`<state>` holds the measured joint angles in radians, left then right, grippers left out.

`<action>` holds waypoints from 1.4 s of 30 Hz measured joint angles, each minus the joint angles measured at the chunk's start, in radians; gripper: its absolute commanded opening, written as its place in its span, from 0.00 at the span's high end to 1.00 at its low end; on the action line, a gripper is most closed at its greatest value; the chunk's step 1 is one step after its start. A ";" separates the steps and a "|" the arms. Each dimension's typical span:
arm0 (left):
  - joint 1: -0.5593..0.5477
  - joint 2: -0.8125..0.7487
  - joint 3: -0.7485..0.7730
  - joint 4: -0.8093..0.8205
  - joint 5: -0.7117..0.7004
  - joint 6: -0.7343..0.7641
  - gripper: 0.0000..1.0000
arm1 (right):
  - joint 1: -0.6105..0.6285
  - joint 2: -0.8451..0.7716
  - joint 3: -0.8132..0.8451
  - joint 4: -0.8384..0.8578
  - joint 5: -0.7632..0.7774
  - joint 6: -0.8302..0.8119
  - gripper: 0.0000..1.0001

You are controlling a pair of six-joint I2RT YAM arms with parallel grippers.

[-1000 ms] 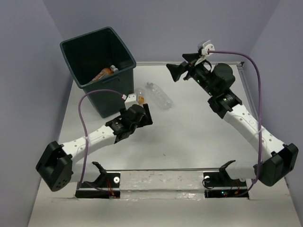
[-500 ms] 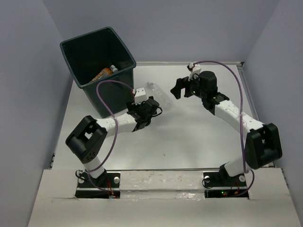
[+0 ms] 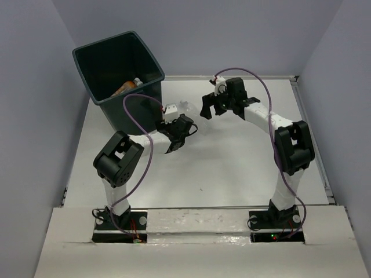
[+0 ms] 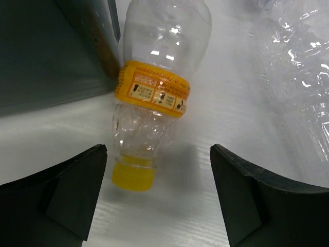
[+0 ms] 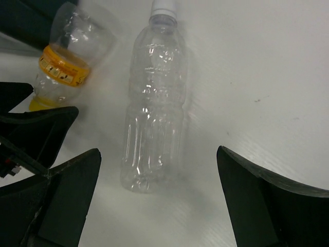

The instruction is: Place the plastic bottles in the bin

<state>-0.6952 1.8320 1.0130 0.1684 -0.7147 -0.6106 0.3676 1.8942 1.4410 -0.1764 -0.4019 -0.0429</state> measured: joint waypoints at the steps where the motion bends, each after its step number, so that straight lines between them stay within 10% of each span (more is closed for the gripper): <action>1: 0.006 0.007 0.006 0.008 0.007 0.003 0.14 | 0.000 0.029 0.032 -0.005 0.002 -0.010 0.00; 12: 0.023 0.066 0.015 0.058 0.094 0.019 0.66 | 0.027 0.220 0.166 -0.130 0.009 -0.051 0.12; 20: 0.021 0.009 -0.080 0.105 0.124 -0.022 0.99 | 0.066 0.211 0.130 -0.098 0.023 0.003 0.67; 24: -0.006 -0.040 -0.125 0.096 0.130 -0.036 1.00 | 0.065 0.152 0.050 -0.074 0.056 0.042 0.80; 42: -0.377 -0.664 -0.046 -0.123 -0.008 0.040 1.00 | 0.063 -0.401 -0.389 0.024 0.221 0.201 0.84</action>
<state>-1.0721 1.1679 0.9672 0.0456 -0.7223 -0.5705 0.4305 1.4933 1.0515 -0.1528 -0.1810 0.1577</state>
